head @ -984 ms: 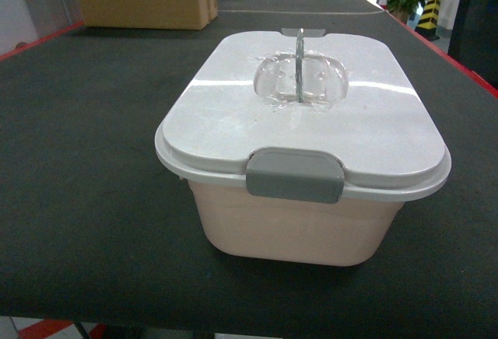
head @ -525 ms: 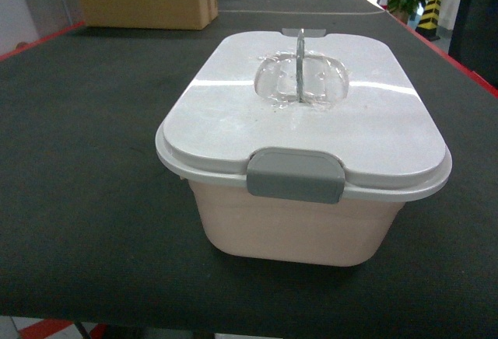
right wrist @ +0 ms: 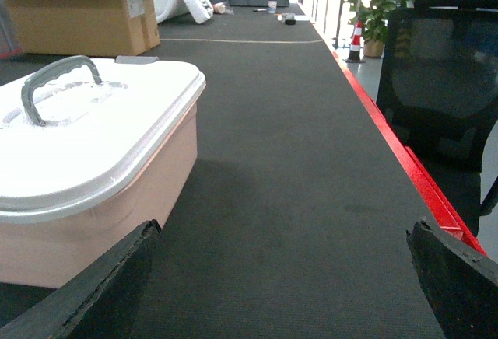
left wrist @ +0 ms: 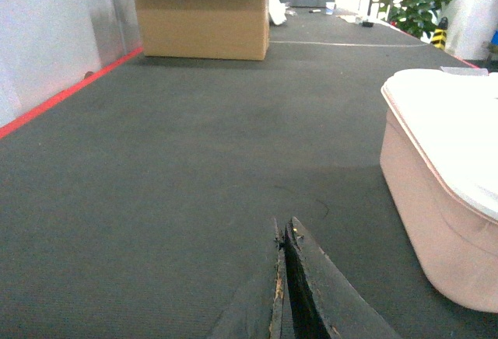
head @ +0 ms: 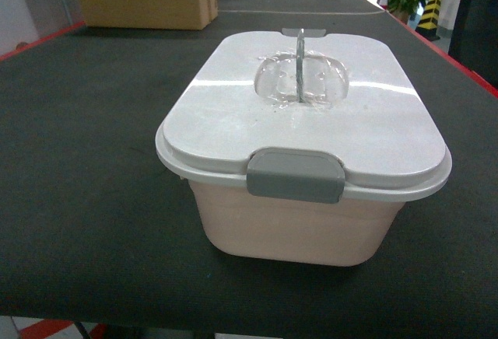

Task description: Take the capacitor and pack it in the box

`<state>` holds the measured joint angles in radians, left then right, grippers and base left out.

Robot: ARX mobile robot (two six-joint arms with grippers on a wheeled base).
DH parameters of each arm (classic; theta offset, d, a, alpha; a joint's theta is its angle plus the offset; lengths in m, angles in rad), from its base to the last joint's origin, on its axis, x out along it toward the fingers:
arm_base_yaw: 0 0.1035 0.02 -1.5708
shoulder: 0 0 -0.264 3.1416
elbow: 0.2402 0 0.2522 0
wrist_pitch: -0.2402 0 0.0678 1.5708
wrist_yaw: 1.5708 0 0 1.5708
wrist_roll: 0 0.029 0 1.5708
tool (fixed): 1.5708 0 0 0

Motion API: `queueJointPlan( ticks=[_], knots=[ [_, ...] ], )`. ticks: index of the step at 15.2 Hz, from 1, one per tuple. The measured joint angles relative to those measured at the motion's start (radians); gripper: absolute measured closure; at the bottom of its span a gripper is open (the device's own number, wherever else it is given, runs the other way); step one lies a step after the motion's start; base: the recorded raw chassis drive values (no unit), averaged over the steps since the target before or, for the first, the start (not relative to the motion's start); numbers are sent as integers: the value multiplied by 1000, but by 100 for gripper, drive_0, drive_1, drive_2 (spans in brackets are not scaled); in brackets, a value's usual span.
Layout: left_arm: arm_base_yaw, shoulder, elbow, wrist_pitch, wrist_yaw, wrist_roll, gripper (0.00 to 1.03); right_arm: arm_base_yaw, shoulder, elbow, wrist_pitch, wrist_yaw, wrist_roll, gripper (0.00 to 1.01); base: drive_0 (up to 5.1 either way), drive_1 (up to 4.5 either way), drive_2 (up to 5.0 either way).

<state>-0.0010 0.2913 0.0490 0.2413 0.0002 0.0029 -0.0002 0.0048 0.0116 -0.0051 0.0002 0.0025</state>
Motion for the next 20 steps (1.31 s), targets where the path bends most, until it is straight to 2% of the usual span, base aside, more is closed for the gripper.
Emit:
queueJointPlan(
  ticks=[6,7,8,12,13,18,19,20],
  knots=[
    [0,-111,-36,-60,0,0,101,0,0,0,0,0,0,3,0,0,0],
    [0,-132,-36,-90,0,0,101,0,0,0,0,0,0,3,0,0,0],
    [0,-238,-35,-247,2,0,101,0,0,0,0,0,0,3,0,0,0],
    [0,-283,-35,-241,0,0,101,0,0,0,-1,0,0,3,0,0,0],
    [0,-283,-35,-246,-1,-2,93,0,0,0,0,0,0,3,0,0,0],
    [0,-283,-35,-245,0,-2,29,0,0,0,0,0,0,3,0,0,0],
    [0,-283,-35,-246,0,-2,6,0,0,0,0,0,0,3,0,0,0],
    [0,-283,-35,-246,0,-2,6,0,0,0,0,0,0,3,0,0,0]
  ],
)
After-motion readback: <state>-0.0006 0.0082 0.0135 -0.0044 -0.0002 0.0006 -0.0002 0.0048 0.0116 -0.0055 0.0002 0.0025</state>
